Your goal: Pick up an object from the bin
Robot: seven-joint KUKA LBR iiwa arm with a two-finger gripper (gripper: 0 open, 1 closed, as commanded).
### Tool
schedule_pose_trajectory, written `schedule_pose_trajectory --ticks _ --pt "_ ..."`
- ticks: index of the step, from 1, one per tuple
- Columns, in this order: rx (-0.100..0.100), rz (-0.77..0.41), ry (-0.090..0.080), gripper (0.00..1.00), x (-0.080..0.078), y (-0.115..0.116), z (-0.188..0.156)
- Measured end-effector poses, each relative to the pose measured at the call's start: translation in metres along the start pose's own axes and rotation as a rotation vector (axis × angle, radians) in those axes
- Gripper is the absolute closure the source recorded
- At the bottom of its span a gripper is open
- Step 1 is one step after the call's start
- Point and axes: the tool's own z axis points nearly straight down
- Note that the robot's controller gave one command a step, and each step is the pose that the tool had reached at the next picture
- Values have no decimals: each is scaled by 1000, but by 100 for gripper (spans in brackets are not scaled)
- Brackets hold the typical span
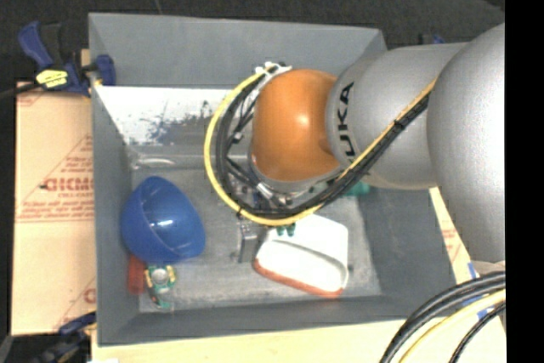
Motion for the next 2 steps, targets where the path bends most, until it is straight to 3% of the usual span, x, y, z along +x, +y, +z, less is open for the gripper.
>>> schedule_pose_trajectory --ticks 1,2 --pt "-2 28 0 0 7 -3 -1" --pt "-1 -237 -1 0 7 -10 48"
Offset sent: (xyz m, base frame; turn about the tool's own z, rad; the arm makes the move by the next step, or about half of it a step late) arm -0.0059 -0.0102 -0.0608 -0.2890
